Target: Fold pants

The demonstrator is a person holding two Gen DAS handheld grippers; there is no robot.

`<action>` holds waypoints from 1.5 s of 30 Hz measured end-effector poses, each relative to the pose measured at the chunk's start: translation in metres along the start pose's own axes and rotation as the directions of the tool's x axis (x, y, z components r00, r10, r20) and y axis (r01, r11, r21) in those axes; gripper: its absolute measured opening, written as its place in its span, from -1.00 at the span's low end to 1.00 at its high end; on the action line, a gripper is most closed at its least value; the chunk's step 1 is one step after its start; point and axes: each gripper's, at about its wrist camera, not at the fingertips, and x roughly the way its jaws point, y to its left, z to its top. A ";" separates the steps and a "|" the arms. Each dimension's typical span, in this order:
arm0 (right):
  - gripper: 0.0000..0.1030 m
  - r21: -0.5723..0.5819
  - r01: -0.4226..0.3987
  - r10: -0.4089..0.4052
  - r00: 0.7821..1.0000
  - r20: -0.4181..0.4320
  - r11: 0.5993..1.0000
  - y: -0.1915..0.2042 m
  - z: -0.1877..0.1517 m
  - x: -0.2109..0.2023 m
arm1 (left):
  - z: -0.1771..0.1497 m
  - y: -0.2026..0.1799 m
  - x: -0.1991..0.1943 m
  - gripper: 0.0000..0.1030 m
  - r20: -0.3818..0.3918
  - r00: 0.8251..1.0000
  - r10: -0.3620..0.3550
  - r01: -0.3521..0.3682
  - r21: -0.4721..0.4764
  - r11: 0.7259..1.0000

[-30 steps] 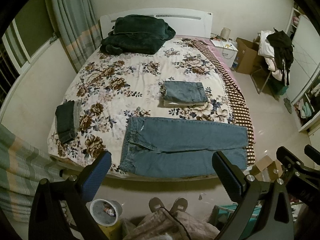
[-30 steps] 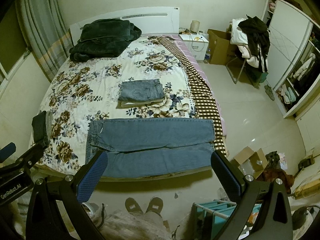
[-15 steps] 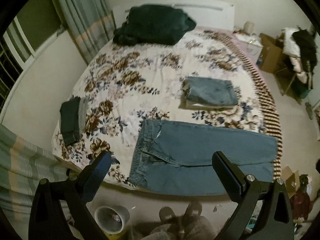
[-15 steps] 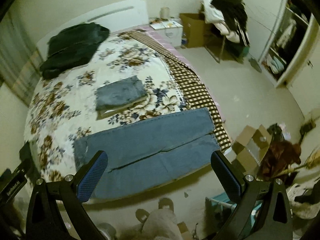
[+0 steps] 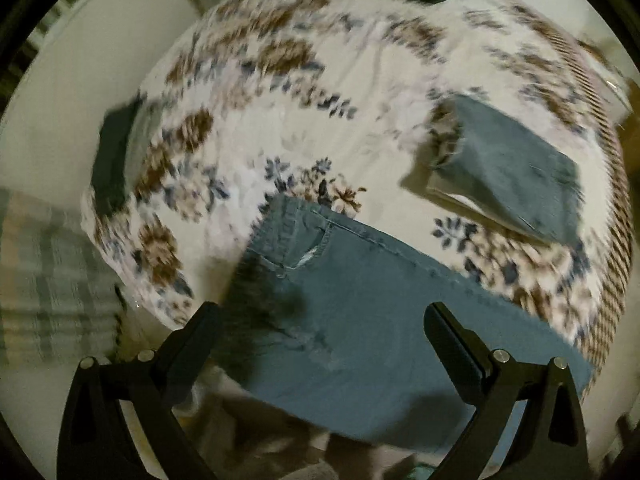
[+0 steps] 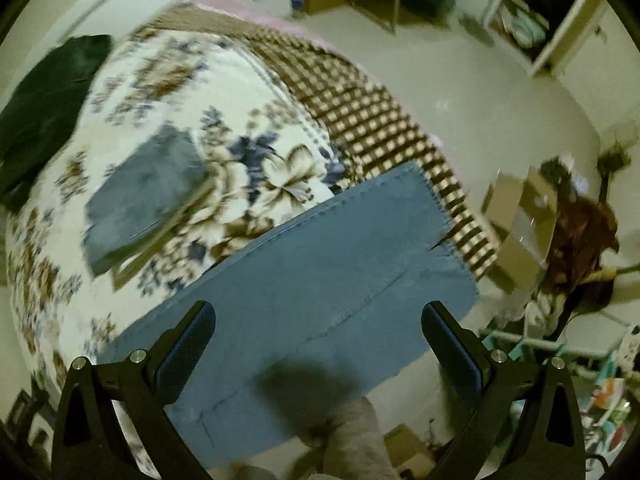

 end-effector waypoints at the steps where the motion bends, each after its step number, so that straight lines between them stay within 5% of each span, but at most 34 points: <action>1: 1.00 0.019 0.007 -0.007 1.000 -0.028 1.000 -0.002 0.015 0.029 | 0.007 -0.005 0.024 1.00 -0.038 0.999 -0.002 0.000 -0.039 0.999; 6: 1.00 0.122 0.042 -0.026 0.991 -0.134 0.992 -0.025 0.064 0.147 | 0.027 -0.032 0.128 1.00 -0.175 0.985 0.014 -0.038 -0.134 0.990; 11: 1.00 0.243 0.087 -0.033 0.976 -0.215 0.966 -0.062 0.099 0.245 | 0.045 -0.054 0.192 1.00 -0.231 0.972 0.039 -0.076 -0.156 0.985; 23: 0.96 0.443 0.124 0.007 0.960 -0.282 0.888 -0.114 0.123 0.348 | 0.063 -0.045 0.266 0.99 -0.291 0.957 0.003 -0.093 -0.297 0.950; 25: 0.90 0.449 0.130 0.008 0.956 -0.292 0.884 -0.116 0.126 0.359 | 0.064 -0.039 0.267 0.83 -0.275 0.962 0.002 -0.086 -0.295 0.952; 28: 0.53 0.440 0.124 0.010 0.957 -0.290 0.889 -0.119 0.124 0.367 | 0.068 -0.029 0.264 0.37 -0.233 0.971 -0.049 -0.024 -0.301 0.953; 30: 0.19 0.412 0.115 0.008 0.959 -0.285 0.904 -0.119 0.121 0.365 | 0.071 -0.021 0.258 -0.33 -0.193 0.978 -0.077 0.015 -0.304 0.953; 32: -0.58 0.381 0.092 0.018 0.961 -0.275 0.920 -0.115 0.118 0.358 | 0.072 -0.011 0.249 -0.63 -0.152 0.982 -0.116 0.061 -0.327 0.943; 33: -0.76 0.373 0.082 0.024 0.962 -0.271 0.924 -0.114 0.115 0.353 | 0.073 -0.006 0.244 -0.75 -0.132 0.981 -0.143 0.090 -0.344 0.935; 38: -0.88 0.344 0.042 0.035 0.976 -0.215 0.938 -0.109 0.108 0.318 | 0.064 0.023 0.215 -0.87 -0.039 0.972 -0.234 0.204 -0.363 0.909; 45: -0.90 0.297 -0.088 0.117 0.990 -0.079 0.951 -0.100 0.094 0.232 | 0.027 0.069 0.160 -0.88 0.109 0.935 -0.336 0.352 -0.366 0.861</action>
